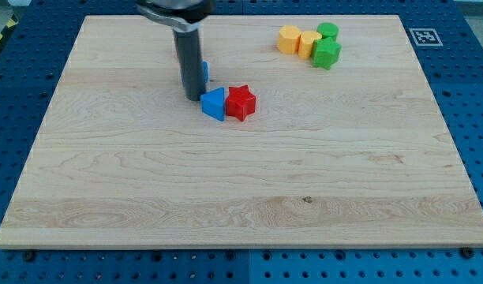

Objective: Adjust the blue blocks below the red circle in a vertical line

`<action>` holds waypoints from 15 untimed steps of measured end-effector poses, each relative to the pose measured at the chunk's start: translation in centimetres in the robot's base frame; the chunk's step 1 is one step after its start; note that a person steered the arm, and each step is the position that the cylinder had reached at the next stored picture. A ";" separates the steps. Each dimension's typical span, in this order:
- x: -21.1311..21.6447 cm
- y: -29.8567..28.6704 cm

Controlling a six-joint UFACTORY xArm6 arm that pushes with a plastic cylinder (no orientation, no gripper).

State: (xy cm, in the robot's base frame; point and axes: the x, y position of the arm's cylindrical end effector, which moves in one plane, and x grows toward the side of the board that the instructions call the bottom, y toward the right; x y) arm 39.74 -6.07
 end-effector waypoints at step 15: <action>4.9 11.3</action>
State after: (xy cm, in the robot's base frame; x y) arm 44.62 5.25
